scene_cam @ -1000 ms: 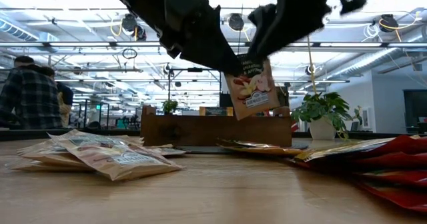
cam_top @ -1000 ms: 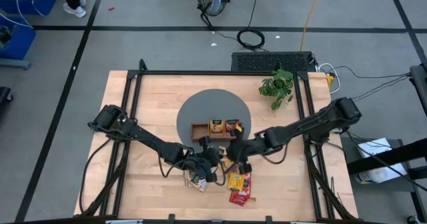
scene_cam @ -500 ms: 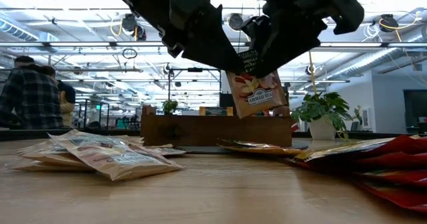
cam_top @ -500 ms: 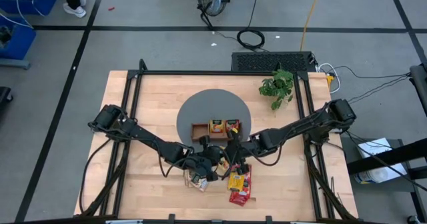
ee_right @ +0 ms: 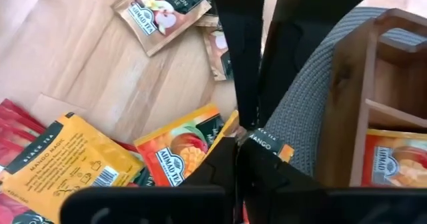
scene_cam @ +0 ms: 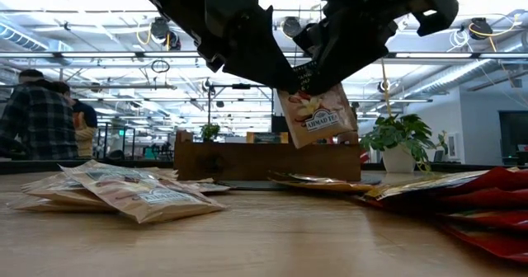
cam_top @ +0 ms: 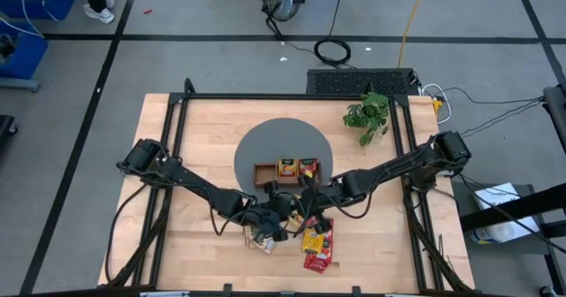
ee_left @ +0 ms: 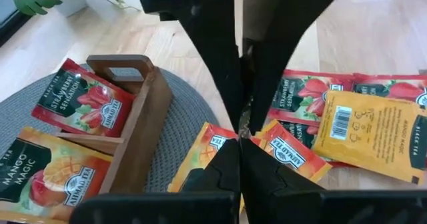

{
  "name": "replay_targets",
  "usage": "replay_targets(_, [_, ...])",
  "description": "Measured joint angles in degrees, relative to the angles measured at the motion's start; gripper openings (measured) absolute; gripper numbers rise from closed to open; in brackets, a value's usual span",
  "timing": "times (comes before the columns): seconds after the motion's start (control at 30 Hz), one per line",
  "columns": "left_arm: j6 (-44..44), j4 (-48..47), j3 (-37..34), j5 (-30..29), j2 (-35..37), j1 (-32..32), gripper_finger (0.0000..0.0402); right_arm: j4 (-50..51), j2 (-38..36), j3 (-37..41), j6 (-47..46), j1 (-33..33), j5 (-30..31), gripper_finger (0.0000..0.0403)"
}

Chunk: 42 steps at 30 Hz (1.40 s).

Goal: Pick & Place Tea
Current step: Put the brown tea bag into the left slot of the wooden organizer

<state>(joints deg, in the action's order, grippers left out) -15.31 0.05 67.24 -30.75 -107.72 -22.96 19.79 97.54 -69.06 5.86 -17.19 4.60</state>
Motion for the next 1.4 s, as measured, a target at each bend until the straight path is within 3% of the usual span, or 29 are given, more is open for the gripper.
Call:
replay_targets(0.4, [-2.28,-8.02,0.04,-1.41,5.59,-4.34,0.0120,-2.56,0.00,1.65,0.30,0.33,-0.12,0.0001])
replay_targets(0.63, [-12.53,-18.44,-1.26,-12.51,8.53,-13.57,0.0142,-12.16,-0.65,4.73,4.30,1.24,4.91,0.0000])
replay_targets(0.9, [-15.01,-1.34,-12.86,-25.03,7.98,-23.59,0.0143,-28.30,-0.70,6.01,11.68,8.89,-0.14,0.0000])
replay_targets(1.07, [-14.62,3.22,-17.01,-25.93,7.96,-25.04,0.0143,-34.50,-0.38,6.01,12.66,14.41,-0.52,0.0000])
replay_targets(1.27, [-15.04,2.72,-17.20,-25.42,7.98,-25.02,0.0143,-39.19,3.17,5.90,12.11,19.74,-6.28,0.0000])
replay_targets(1.4, [-15.01,2.62,-17.20,-24.94,7.98,-25.16,0.0143,-35.31,7.41,3.62,12.31,21.75,-6.09,0.0000])
